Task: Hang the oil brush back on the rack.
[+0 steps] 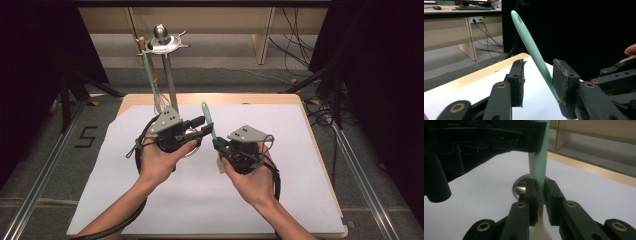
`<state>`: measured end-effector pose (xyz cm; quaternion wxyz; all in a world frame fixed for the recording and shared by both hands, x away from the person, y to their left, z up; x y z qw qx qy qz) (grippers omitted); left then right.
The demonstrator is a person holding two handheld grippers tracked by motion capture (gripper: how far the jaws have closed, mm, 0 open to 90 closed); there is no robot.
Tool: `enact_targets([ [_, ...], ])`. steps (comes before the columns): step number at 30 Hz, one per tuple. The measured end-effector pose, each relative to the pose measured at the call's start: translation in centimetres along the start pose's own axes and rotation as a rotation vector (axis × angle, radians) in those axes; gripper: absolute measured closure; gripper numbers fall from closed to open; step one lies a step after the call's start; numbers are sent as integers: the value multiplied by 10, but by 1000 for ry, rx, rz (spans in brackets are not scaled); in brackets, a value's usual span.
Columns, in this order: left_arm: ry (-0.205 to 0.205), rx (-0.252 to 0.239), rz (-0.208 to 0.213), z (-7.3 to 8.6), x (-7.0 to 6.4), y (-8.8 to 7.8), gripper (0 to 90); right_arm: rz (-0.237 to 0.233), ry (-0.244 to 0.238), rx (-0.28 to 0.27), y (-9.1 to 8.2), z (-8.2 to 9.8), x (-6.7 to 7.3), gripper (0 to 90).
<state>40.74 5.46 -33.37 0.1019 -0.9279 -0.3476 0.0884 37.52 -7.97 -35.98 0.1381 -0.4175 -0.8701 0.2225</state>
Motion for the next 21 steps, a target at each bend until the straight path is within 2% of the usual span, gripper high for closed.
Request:
enact_targets([
  [4,-2,-8,4,-2,0,0,634,4,-19,-11,0,-1,1,821],
  [5,-1,-11,6,-2,-1,0,642,9,12,-25,1,-1,3,821],
  [6,-2,-15,5,-3,-1,0,652,2,17,-15,1,0,4,822],
  [7,0,-17,5,-3,-1,0,660,-10,5,4,0,0,5,821],
  [8,-1,-17,6,-3,-1,-1,670,1,-28,-10,1,-1,2,821],
  [11,13,-19,9,-5,0,-2,712,-3,-3,-6,1,0,5,821],
  [12,6,-21,12,-5,-1,-3,720,-3,-7,-8,1,-1,5,820],
  [16,8,-40,44,-8,-4,-7,771,-6,-17,-22,1,-2,6,818],
  [18,0,-46,74,-10,-8,-9,806,-13,-34,-19,2,-3,7,816],
  [19,-7,-49,87,-11,-9,-10,822,-17,-28,-28,2,-3,9,814],
  [20,14,-44,72,-12,-9,-11,831,-16,-60,-30,2,-4,8,797],
  [21,30,-41,67,-13,-8,-13,831,-15,-70,-51,3,-5,8,754],
])
Point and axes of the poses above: each handheld gripper's, and its own axes: y roughly forward along the jaws, z roughly out of its underside, x roughly to its left, the point moved 5 cm from there along y, roughly forward along the jaws, and after that the axes turned 4 degrees about x, right-handed, at the moved point
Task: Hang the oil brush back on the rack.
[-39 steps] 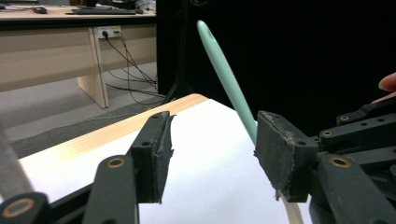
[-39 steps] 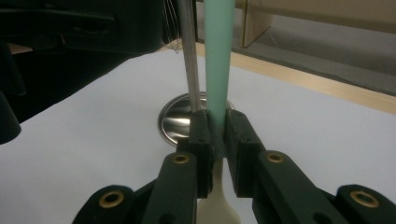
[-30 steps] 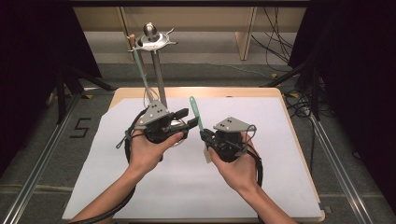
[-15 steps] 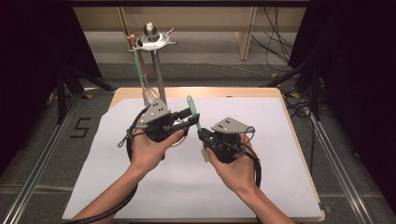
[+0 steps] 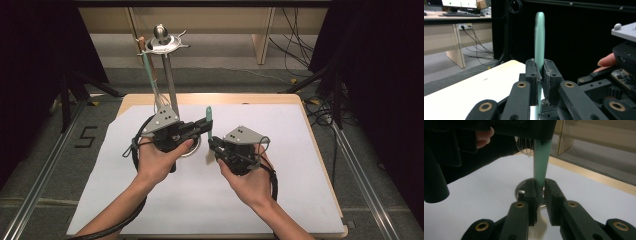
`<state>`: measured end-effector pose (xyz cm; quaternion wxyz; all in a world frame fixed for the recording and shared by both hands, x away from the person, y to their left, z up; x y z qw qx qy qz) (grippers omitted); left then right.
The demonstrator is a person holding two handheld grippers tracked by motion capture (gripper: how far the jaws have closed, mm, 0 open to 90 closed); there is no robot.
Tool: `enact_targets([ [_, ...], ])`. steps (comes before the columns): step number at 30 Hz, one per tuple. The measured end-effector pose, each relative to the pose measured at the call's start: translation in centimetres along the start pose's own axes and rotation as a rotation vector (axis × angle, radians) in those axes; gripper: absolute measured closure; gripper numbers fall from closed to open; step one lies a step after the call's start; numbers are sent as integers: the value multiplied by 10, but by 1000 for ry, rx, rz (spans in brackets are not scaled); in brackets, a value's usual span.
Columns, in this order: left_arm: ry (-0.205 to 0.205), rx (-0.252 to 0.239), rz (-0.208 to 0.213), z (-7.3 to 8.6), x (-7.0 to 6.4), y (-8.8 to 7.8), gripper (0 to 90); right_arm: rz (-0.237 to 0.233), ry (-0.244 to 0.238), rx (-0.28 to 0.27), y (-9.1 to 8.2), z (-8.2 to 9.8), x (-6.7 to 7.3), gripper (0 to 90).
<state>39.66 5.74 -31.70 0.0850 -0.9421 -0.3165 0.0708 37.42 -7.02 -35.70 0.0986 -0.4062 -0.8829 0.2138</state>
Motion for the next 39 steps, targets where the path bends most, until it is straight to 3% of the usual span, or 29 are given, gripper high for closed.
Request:
enact_targets([
  [1,-4,2,4,-1,2,-2,832,7,17,-1,-1,0,1,722],
  [6,7,-1,-27,-8,18,-13,832,2,-22,9,-6,5,-3,677],
  [9,6,-5,-43,-10,27,-20,832,15,4,10,-10,10,-7,668],
  [10,7,-7,-50,-11,30,-23,832,16,-7,11,-11,11,-9,663],
  [11,6,-11,-55,-12,33,-25,832,16,20,11,-11,13,-10,656],
  [13,11,-13,-69,-15,38,-30,832,26,-8,13,-13,16,-14,642],
  [17,13,-22,-83,-21,45,-36,832,41,5,20,-18,21,-18,628],
  [22,27,-23,-80,-29,52,-41,832,62,-8,-11,-21,24,-24,609],
  [29,33,-18,-55,-37,65,-44,832,73,24,-5,-24,30,-29,608],
  [31,39,-12,-42,-39,68,-44,832,47,12,4,-24,32,-30,609],
  [32,39,-9,-38,-40,69,-44,831,72,5,-8,-24,32,-32,608],
  [34,48,-2,-34,-42,72,-45,832,59,9,24,-26,34,-33,609],
  [36,50,-1,-22,-44,74,-45,831,66,23,25,-26,35,-33,609],
  [39,48,-7,-8,-48,75,-46,831,72,3,20,-26,36,-36,611],
])
Point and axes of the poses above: each handheld gripper's, and its own axes: y roughly forward along the jaws, z roughly out of its underside, x roughly to its left, the point moved 5 cm from there along y, roughly forward along the jaws, and after that the axes turned 4 degrees about x, right-handed, at the moved point
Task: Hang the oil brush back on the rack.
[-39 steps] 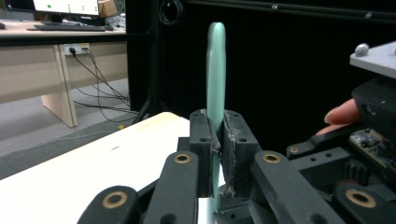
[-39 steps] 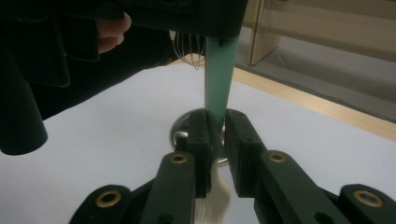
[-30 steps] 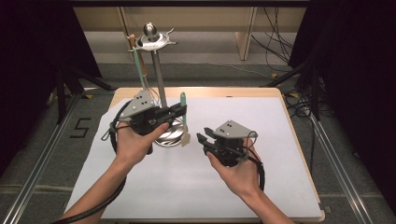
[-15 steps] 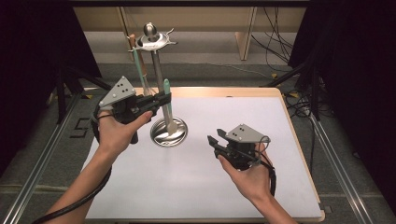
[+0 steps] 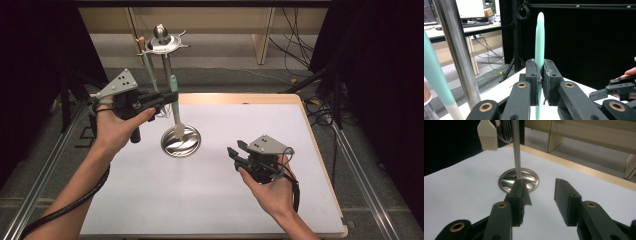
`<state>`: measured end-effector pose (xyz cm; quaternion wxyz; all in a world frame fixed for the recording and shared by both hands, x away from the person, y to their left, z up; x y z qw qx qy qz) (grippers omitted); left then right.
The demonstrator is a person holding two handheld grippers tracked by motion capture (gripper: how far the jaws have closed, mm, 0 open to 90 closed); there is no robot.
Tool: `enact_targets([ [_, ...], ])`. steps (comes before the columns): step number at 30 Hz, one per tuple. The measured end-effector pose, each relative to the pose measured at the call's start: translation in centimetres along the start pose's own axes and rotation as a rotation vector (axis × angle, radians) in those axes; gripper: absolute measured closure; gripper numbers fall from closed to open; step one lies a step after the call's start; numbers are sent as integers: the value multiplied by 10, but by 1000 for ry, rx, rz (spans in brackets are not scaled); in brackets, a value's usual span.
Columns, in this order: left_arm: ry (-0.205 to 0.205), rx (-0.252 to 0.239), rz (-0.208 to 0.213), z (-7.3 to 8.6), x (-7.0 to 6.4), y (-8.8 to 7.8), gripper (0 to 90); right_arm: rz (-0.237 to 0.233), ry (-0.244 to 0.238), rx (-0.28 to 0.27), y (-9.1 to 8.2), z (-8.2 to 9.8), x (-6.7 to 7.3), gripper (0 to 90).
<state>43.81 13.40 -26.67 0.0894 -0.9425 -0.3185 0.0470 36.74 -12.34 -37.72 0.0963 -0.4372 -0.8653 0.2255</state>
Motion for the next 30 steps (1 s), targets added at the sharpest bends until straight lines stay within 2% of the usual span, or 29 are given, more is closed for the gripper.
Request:
enact_targets([
  [2,1,-3,9,-2,1,0,831,13,23,-20,1,1,0,611],
  [3,-2,-8,13,-4,2,-1,831,10,5,-9,0,1,-1,611],
  [6,-4,-18,24,-7,5,-2,831,6,-1,4,-1,4,-2,611],
  [7,-6,-18,27,-8,5,-3,831,-3,38,18,-2,6,1,611],
  [8,-4,-20,32,-9,6,-3,831,-5,40,19,-2,7,0,611],
  [9,-2,-20,38,-10,7,-3,831,12,23,0,0,7,-2,612],
  [10,-2,-19,40,-11,7,-3,831,17,28,-10,0,7,-3,612],
  [11,-3,-20,43,-13,8,-3,831,8,18,18,-1,9,-3,612],
  [12,-3,-21,46,-14,8,-3,831,8,37,22,-1,10,-3,612],
  [13,-3,-22,47,-15,9,-3,831,6,24,18,-1,10,-4,612],
  [14,-4,-23,47,-16,9,-2,831,-4,36,19,-1,11,-2,612],
  [15,-4,-20,46,-17,10,-2,831,8,29,-9,1,10,-3,612],
  [17,-3,-21,48,-19,11,-2,831,1,29,25,-1,12,-3,612],
  [26,-16,-27,52,-29,18,-2,831,3,40,30,-1,13,-3,613],
  [27,-22,-31,51,-29,19,-2,831,8,41,21,-1,13,-3,613],
  [28,-23,-30,49,-30,20,-3,831,14,64,2,1,13,-2,614],
  [29,-25,-30,48,-30,21,-3,831,33,23,-11,1,12,-6,614],
  [30,-24,-31,50,-30,21,-3,831,22,39,-6,2,13,-4,614],
])
Point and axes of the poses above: each handheld gripper's, and its own axes: y roughly forward along the jaws, z roughly out of its underside, x roughly to its left, the point moved 5 cm from there along y, roughly forward along the jaws, and after that the axes turned 4 degrees about x, right-handed, at the moved point
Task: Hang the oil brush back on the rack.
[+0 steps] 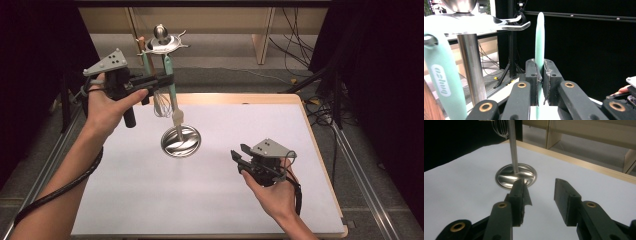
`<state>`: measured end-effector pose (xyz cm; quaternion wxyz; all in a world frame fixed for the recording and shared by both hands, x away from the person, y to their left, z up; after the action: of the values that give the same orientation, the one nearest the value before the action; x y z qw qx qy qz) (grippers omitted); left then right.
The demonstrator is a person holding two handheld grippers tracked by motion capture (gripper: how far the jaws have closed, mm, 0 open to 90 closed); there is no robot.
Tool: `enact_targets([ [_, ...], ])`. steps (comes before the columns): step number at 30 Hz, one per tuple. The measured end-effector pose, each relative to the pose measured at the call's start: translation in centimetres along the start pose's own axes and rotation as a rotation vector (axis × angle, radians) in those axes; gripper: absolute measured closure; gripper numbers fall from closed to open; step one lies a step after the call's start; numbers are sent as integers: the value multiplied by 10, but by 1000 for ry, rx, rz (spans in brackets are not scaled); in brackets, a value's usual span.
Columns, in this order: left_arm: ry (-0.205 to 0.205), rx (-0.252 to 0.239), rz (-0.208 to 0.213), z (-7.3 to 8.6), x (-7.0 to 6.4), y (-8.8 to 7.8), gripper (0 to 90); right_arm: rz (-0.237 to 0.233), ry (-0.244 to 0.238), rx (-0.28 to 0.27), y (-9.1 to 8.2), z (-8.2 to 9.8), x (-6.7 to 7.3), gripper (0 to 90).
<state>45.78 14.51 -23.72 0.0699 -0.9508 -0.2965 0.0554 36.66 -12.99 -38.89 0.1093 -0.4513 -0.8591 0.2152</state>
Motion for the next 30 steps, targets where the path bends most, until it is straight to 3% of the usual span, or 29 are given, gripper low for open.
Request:
enact_targets([
  [1,-1,0,1,0,0,0,831,6,-10,-4,0,0,-1,614],
  [2,0,1,1,-1,1,0,831,-11,26,14,0,1,3,614],
  [4,-3,3,1,-1,2,0,831,0,-10,2,1,0,0,615],
  [5,-1,6,2,-1,2,0,831,-17,21,34,-1,1,4,615],
  [6,2,7,3,-2,3,0,831,-6,-29,16,0,0,0,615],
  [9,-5,5,8,-2,5,0,831,-12,5,28,-1,0,2,616],
  [15,-16,8,8,0,7,2,831,-14,-8,28,-1,0,1,618],
  [17,-13,9,8,0,8,2,831,-10,16,7,0,0,3,619],
  [18,-16,9,9,0,8,2,831,-5,2,2,0,-1,2,619],
  [22,-22,13,11,0,8,2,830,-12,20,13,0,0,3,619],
  [30,-66,1,45,0,11,3,827,5,-22,0,0,0,-1,622],
])
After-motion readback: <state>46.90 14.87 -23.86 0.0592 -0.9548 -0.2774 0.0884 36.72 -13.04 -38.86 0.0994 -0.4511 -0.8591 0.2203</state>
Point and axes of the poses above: each handheld gripper's, and its own axes: y roughly forward along the jaws, z roughly out of its underside, x roughly to its left, the point moved 5 cm from there along y, roughly forward along the jaws, and after that the axes turned 4 degrees about x, right-handed, at the moved point
